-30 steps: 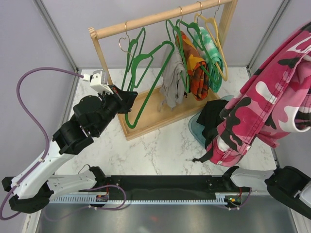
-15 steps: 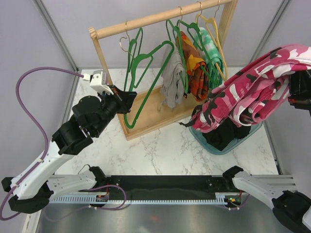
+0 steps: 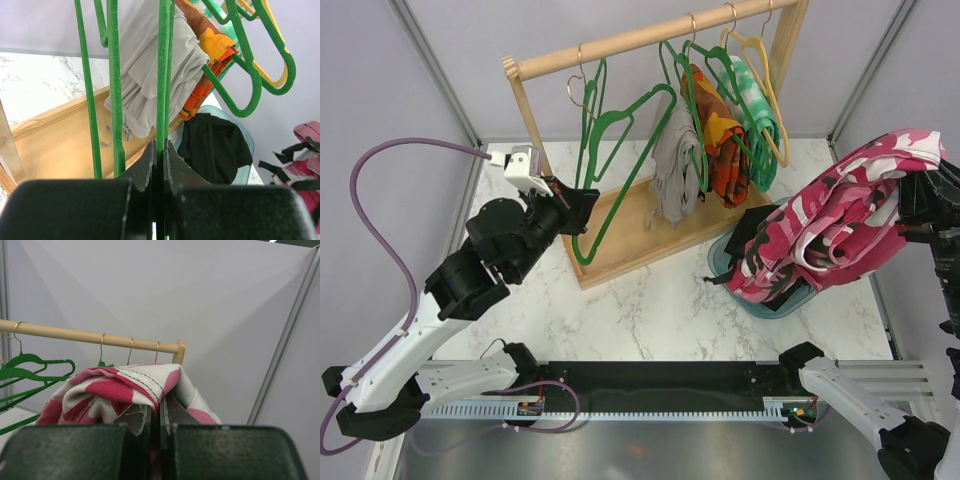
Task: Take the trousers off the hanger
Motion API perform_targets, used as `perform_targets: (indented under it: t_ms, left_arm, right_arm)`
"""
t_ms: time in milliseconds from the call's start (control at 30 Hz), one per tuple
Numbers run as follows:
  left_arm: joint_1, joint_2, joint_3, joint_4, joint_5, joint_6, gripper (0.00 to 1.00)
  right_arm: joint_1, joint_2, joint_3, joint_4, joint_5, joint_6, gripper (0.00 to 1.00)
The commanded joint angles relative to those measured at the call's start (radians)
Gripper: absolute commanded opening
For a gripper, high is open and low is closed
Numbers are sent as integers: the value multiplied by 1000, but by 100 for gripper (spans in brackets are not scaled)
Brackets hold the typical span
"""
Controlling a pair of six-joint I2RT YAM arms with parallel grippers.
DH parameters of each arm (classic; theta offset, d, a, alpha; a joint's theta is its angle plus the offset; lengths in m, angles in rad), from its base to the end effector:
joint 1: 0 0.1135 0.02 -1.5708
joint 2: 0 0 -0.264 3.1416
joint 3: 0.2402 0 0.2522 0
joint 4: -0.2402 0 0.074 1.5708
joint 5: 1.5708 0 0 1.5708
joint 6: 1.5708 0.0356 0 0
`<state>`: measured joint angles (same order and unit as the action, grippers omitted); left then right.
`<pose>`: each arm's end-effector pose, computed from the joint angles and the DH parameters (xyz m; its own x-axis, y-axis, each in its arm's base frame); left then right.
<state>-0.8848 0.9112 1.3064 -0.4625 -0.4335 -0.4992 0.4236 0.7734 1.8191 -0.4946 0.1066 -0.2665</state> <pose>0.1175 -0.1200 0.4647 -0.2465 -0.3847 -0.8895 0.3631 0.8143 -0.4528 -0.0028 -0.0054 0.5972 0.5464 -0.0409 -0.8365 -0.1889 0.9671 -0.1706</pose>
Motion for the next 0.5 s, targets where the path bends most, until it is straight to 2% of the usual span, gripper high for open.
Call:
perform_targets:
  t_ms: [0,467]
  left_arm:
    - [4,-24,28,13,4,51,2]
    - [4,-98,13,5,-11,70,2]
  right_arm:
    - [-19,-29,-15,171,15,18,0]
    - [-69,-91,-139,176,8,56,0]
